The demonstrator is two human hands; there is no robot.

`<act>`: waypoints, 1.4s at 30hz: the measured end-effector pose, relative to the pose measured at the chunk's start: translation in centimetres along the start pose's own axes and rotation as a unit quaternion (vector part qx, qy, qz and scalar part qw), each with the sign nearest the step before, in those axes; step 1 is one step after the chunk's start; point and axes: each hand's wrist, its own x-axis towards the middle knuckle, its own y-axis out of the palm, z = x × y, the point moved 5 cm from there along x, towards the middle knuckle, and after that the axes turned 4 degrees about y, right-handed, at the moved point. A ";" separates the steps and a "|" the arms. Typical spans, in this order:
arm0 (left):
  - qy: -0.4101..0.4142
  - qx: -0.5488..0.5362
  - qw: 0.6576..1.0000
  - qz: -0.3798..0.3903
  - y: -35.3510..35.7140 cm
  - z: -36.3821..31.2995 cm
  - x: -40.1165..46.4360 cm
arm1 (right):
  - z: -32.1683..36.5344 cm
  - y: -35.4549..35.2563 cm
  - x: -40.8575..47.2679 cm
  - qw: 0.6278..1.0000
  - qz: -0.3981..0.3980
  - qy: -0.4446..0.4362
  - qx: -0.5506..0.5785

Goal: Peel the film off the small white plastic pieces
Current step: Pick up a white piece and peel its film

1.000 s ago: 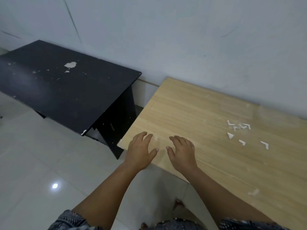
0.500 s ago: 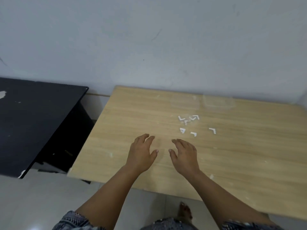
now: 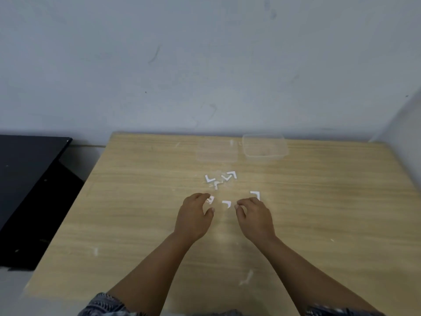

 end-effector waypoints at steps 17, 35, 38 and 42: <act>-0.044 0.024 0.997 0.054 3.1 1.6 6.4 | -0.2 1.7 8.1 0.995 0.075 0.056 0.019; -0.003 0.040 0.998 0.053 4.2 3.6 9.6 | -0.3 4.3 13.9 0.983 0.045 0.179 -0.023; -0.009 0.029 0.998 0.059 4.1 3.7 9.5 | -0.1 4.0 13.8 0.980 0.038 0.196 -0.006; -0.017 0.008 0.998 0.068 3.5 3.5 9.3 | 0.0 3.3 13.1 0.977 0.027 0.207 0.040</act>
